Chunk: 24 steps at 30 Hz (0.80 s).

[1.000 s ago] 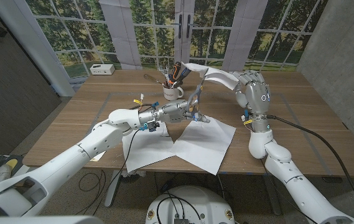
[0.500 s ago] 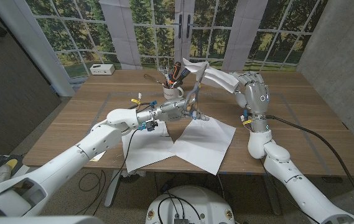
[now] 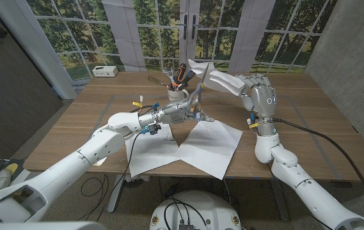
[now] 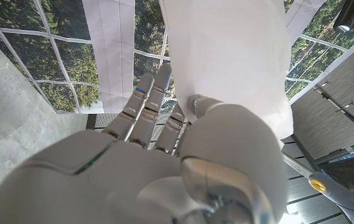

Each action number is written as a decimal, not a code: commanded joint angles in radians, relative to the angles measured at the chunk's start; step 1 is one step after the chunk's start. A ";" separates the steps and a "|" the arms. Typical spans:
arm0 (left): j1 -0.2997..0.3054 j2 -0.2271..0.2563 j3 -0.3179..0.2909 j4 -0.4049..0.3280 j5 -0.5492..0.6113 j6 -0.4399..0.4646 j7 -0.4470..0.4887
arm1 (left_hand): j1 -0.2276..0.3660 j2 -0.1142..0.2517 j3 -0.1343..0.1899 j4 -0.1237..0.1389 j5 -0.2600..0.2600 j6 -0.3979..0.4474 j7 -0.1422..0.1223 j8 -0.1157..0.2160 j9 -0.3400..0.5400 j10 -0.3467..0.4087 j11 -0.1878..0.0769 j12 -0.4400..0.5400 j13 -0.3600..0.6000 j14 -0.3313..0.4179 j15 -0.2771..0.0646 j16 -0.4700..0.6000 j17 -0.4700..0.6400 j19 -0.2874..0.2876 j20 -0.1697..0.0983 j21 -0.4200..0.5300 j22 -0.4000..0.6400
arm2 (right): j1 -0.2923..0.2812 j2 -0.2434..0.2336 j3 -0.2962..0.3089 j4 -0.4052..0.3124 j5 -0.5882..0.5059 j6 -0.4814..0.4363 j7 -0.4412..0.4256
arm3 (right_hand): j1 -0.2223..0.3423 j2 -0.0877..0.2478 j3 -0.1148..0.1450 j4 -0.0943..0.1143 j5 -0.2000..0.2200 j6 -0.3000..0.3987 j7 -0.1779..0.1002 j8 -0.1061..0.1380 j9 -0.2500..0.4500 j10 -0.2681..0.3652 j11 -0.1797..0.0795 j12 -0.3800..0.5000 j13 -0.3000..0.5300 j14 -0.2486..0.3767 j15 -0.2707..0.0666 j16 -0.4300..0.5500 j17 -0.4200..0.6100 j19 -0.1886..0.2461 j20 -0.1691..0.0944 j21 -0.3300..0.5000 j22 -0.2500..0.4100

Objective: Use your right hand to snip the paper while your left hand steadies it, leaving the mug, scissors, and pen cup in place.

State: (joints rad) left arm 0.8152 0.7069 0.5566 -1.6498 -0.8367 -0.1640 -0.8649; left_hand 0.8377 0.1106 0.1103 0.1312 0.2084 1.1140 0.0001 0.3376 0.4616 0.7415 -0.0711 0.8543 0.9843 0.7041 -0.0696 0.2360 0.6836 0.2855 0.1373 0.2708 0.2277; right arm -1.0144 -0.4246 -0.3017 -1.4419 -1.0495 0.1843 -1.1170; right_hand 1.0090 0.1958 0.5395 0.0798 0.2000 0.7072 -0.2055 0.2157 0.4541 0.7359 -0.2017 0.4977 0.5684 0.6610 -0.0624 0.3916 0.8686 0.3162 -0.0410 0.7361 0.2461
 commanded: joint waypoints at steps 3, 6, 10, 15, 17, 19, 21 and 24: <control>0.005 -0.001 -0.006 0.001 -0.006 -0.011 -0.008 | 0.084 0.068 0.211 -0.022 -0.006 0.004 -0.003 0.009 0.007 0.085 -0.094 0.001 0.001 0.006 -0.116 0.001 0.004 0.001 -0.005 0.006 -0.001 | 0.007 -0.033 -0.042 -0.015 0.033 -0.040 0.000 | -0.009 -0.002 0.002 -0.002 0.001 0.010 0.000 -0.001 0.002 0.012 -0.001 -0.004 0.002 0.011 -0.175 -0.003 0.007 -0.008 -0.090 0.010 -0.001; 0.005 -0.001 -0.006 0.001 -0.002 -0.015 -0.005 | 0.082 0.068 0.213 -0.022 -0.008 0.002 -0.006 0.010 0.009 0.089 -0.094 0.000 -0.002 0.005 -0.116 0.001 0.005 0.000 -0.005 0.006 -0.001 | 0.003 -0.037 -0.042 -0.020 0.036 -0.040 0.000 | -0.009 -0.002 0.003 -0.003 0.001 0.011 0.000 -0.001 0.002 0.012 -0.001 -0.004 0.002 0.012 -0.175 -0.004 0.007 -0.009 -0.090 0.012 -0.002; 0.015 0.004 -0.009 -0.010 -0.001 -0.017 0.005 | 0.080 0.067 0.216 -0.023 -0.010 0.004 -0.004 0.011 0.009 0.089 -0.092 0.000 -0.001 0.005 -0.116 0.001 0.006 -0.001 -0.004 0.007 -0.001 | 0.002 -0.036 -0.038 -0.020 0.034 -0.034 0.000 | -0.010 -0.003 0.003 -0.003 0.001 0.011 0.000 -0.002 0.002 0.013 -0.001 -0.004 0.003 0.012 -0.175 -0.006 0.009 -0.010 -0.090 0.015 -0.003; 0.025 0.013 -0.015 -0.021 0.002 -0.023 0.016 | 0.078 0.066 0.219 -0.024 -0.012 0.006 -0.004 0.012 0.009 0.090 -0.093 0.000 0.000 0.005 -0.117 0.001 0.006 -0.002 -0.004 0.006 -0.001 | 0.005 -0.016 -0.027 -0.008 0.019 -0.018 0.000 | -0.010 -0.003 0.003 -0.004 0.000 0.011 0.000 -0.002 0.002 0.014 -0.001 -0.004 0.003 0.013 -0.175 -0.007 0.011 -0.010 -0.091 0.018 -0.005; 0.028 0.016 -0.017 -0.025 0.003 -0.023 0.022 | 0.077 0.065 0.220 -0.025 -0.013 0.006 -0.004 0.012 0.009 0.092 -0.093 0.000 -0.002 0.005 -0.118 0.002 0.007 -0.003 -0.003 0.006 -0.002 | 0.008 -0.009 -0.024 -0.001 0.014 -0.008 0.000 | -0.009 -0.004 0.003 -0.005 0.000 0.012 -0.001 -0.001 0.002 0.012 -0.001 -0.007 0.000 0.012 -0.175 -0.009 0.011 -0.011 -0.093 0.020 -0.006; 0.031 0.018 -0.019 -0.028 0.004 -0.024 0.025 | 0.076 0.064 0.221 -0.025 -0.013 0.006 -0.004 0.013 0.008 0.088 -0.094 0.000 0.001 0.005 -0.118 0.002 0.006 -0.003 -0.003 0.007 -0.002 | 0.012 -0.006 -0.023 0.005 0.009 -0.002 0.000 | -0.009 -0.004 0.003 -0.006 0.000 0.012 -0.001 -0.001 0.001 0.011 -0.001 -0.010 -0.003 0.012 -0.175 -0.010 0.012 -0.012 -0.093 0.021 -0.007; 0.032 0.021 -0.020 -0.031 0.005 -0.024 0.028 | 0.075 0.064 0.223 -0.025 -0.014 0.006 -0.006 0.013 0.009 0.088 -0.096 -0.001 0.000 0.005 -0.117 0.002 0.006 -0.003 -0.003 0.007 -0.002 | 0.015 -0.001 -0.021 0.009 0.006 0.003 0.000 | -0.009 -0.004 0.003 -0.006 0.000 0.013 -0.001 -0.001 0.001 0.012 -0.001 -0.011 -0.004 0.012 -0.175 -0.011 0.013 -0.013 -0.094 0.023 -0.008; 0.031 0.024 -0.019 -0.032 0.005 -0.023 0.025 | 0.074 0.064 0.225 -0.027 -0.015 0.005 -0.007 0.014 0.009 0.089 -0.096 -0.002 -0.001 0.006 -0.117 0.002 0.007 -0.004 -0.003 0.007 -0.002 | 0.017 0.002 -0.019 0.011 0.003 0.006 0.000 | -0.010 -0.003 0.003 -0.006 0.000 0.014 -0.001 -0.001 0.001 0.013 -0.001 -0.011 -0.004 0.011 -0.175 -0.012 0.013 -0.014 -0.094 0.024 -0.008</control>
State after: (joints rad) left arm 0.8375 0.7187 0.5434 -1.6682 -0.8372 -0.1830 -0.8512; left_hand 0.8403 0.1080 0.1105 0.1312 0.1939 1.1141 0.0001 0.3409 0.4662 0.7381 -0.0708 0.8536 0.9815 0.7041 -0.0696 0.2361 0.6883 0.2855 0.1373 0.2708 0.2230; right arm -1.0072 -0.4405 -0.3301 -1.4477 -1.0305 0.1683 -1.1170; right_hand 1.0090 0.1958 0.5394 0.0800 0.2000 0.7128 -0.2112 0.2157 0.4542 0.7450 -0.2036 0.4907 0.5611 0.6610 -0.0625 0.3802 0.8779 0.3052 -0.0408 0.7551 0.2367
